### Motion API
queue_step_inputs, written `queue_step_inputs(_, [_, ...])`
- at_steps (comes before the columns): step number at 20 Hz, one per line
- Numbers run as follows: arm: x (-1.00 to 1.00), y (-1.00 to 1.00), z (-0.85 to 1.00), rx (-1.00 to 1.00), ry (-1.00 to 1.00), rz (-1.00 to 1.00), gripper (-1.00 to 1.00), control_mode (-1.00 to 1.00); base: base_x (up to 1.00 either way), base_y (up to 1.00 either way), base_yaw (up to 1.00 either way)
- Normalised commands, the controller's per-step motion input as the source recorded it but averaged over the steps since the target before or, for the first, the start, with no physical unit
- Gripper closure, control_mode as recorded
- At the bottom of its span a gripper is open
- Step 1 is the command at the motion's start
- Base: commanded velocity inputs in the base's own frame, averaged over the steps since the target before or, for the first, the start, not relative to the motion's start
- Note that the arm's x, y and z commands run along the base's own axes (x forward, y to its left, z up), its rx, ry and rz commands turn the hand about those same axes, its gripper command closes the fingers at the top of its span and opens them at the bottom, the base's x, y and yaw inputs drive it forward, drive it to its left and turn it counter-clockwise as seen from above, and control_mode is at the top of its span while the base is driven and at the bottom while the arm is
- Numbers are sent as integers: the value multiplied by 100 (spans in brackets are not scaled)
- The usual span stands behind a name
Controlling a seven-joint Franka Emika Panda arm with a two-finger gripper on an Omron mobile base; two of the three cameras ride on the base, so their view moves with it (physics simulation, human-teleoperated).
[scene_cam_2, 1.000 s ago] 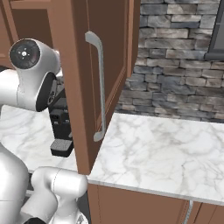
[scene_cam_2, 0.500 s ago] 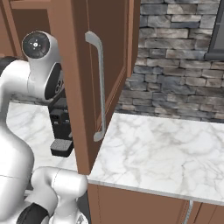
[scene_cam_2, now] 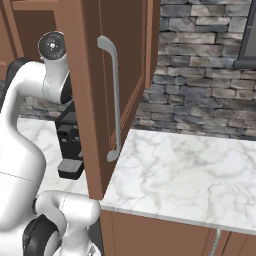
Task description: Open the cabinet, pick the kettle from the cabinet, and place it in the sink.
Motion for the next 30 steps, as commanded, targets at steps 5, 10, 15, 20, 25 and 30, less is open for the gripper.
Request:
queue_step_inputs(5, [42, 2, 4, 0, -1, 0, -100, -100, 0, 0, 0])
queue_step_inputs(10, [38, 0, 11, 0, 0, 3, -100, -100, 0, 0, 0])
queue_step_inputs(15, [28, 0, 20, 0, 0, 7, -100, -100, 0, 0, 0])
queue_step_inputs(20, [25, 0, 16, 0, -2, 7, -100, -100, 0, 0, 0])
queue_step_inputs(25, [23, 0, 6, 0, -10, 3, -100, -100, 0, 0, 0])
queue_step_inputs(30, [24, 0, 0, 0, -9, 0, -100, -100, 0, 0, 0])
